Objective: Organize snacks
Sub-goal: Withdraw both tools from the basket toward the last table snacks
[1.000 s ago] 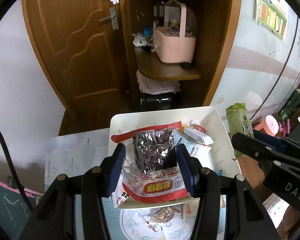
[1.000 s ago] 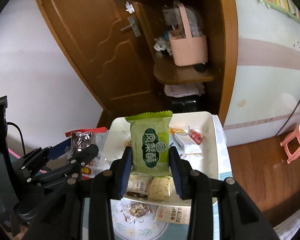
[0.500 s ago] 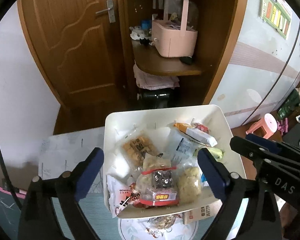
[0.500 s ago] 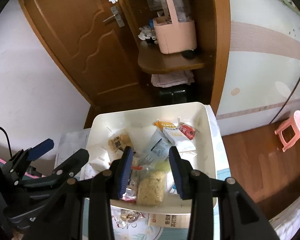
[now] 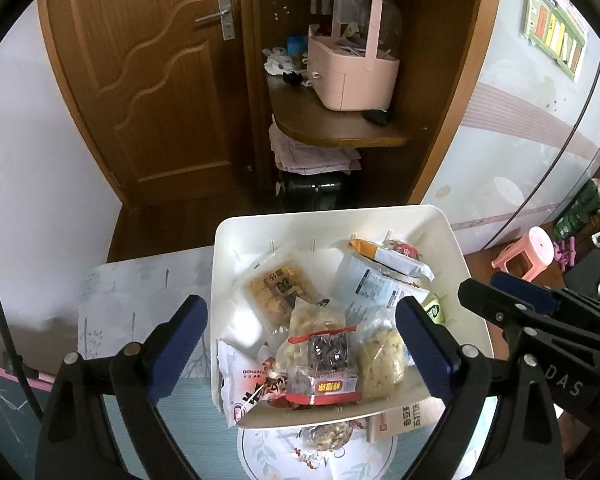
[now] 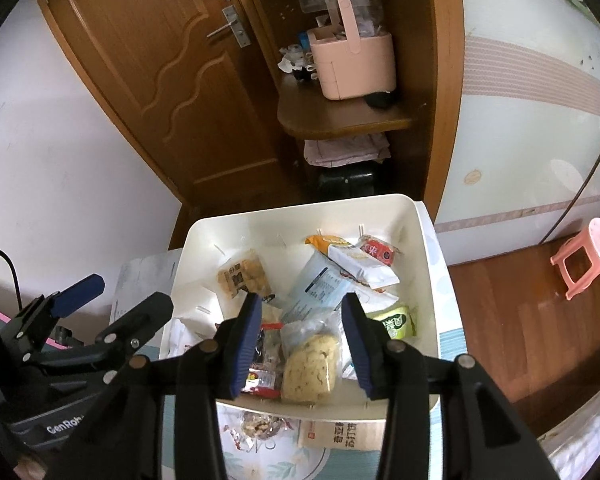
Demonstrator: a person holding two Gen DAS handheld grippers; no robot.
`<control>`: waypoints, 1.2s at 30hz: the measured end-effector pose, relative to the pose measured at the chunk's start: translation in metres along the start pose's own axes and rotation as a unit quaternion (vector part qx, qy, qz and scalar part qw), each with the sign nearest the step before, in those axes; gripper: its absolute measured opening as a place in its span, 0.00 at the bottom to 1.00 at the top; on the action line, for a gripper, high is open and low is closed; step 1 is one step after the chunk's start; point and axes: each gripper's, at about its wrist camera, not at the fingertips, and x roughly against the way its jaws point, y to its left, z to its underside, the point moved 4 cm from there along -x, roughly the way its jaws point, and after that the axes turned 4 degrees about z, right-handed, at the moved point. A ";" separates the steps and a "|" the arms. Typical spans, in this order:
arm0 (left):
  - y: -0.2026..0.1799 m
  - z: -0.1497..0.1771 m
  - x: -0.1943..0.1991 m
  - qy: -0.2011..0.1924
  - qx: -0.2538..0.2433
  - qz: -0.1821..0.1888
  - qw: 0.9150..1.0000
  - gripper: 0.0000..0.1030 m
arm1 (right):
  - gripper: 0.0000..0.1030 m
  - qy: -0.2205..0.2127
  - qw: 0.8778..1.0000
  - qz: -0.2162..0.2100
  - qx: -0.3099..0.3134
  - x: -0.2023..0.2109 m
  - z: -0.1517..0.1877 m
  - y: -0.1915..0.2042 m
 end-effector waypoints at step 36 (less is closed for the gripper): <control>-0.024 0.124 0.057 0.019 -0.019 0.015 1.000 0.98 | 0.65 0.036 0.999 0.003 -0.007 0.039 0.118 -0.038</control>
